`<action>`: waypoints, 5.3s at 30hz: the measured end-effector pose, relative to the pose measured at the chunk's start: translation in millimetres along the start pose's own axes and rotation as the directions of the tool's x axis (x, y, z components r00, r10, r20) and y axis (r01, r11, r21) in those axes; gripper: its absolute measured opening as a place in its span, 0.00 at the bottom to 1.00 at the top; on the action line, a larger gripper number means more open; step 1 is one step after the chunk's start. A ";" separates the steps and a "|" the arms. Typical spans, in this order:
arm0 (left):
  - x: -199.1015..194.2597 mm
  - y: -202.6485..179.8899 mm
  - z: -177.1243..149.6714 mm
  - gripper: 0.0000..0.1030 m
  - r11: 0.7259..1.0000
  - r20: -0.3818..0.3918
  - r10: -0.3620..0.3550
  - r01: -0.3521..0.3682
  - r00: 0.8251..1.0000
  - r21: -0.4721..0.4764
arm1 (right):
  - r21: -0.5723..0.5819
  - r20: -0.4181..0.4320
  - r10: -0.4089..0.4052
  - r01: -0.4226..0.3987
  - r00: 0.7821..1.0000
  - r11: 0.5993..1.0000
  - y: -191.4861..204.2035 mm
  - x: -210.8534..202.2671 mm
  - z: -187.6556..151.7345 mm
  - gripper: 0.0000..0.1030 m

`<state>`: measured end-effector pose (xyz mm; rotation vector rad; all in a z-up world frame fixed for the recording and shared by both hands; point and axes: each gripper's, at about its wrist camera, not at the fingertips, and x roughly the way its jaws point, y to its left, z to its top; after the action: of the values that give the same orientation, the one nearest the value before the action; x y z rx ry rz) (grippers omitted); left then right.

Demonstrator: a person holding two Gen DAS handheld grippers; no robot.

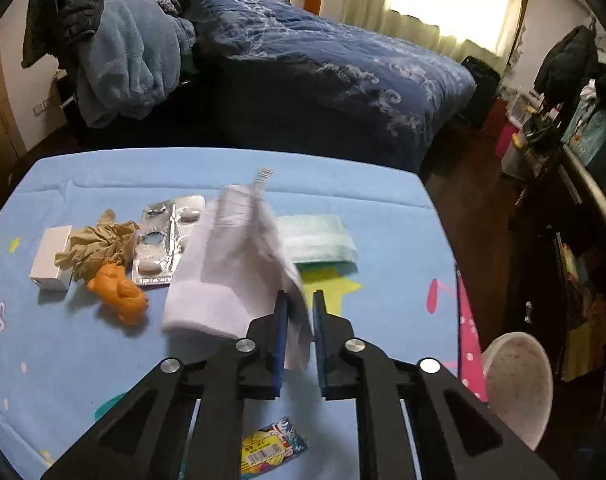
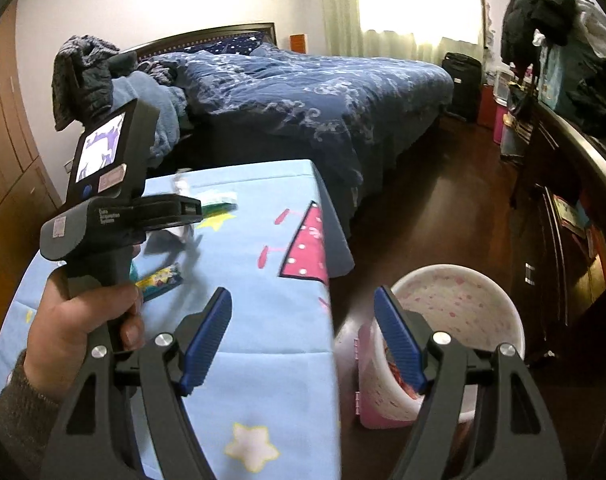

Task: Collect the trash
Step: 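Return to the table and grasp the white paper with the left tool, then grasp the teal soap dish with the right tool while left tool holds paper, then carry paper and soap dish to the wastebasket and open both tools, then move both tools back over the table toward the remaining items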

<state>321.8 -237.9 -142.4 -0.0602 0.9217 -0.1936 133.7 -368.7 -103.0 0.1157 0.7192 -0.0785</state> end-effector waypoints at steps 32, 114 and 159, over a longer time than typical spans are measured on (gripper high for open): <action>-123.8 139.8 -28.6 0.02 0.992 0.212 -0.107 0.118 0.971 -0.040 | -0.126 -0.111 0.161 -0.175 0.981 0.976 107.6 59.6 10.7 0.72; -152.3 -127.6 -76.7 0.02 0.841 0.136 -0.376 0.276 0.917 0.465 | 0.263 -0.039 0.010 0.001 0.999 0.965 -117.5 -23.1 -44.7 0.54; -118.3 -143.6 -56.8 0.96 0.894 0.225 -0.296 0.186 0.929 0.407 | 0.275 -0.036 -0.127 0.132 0.991 0.952 -170.3 3.1 -47.8 0.70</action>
<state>186.9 -354.3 -64.5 0.1547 0.5757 -0.5822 85.9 -531.2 -154.1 0.3378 0.7301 -0.3045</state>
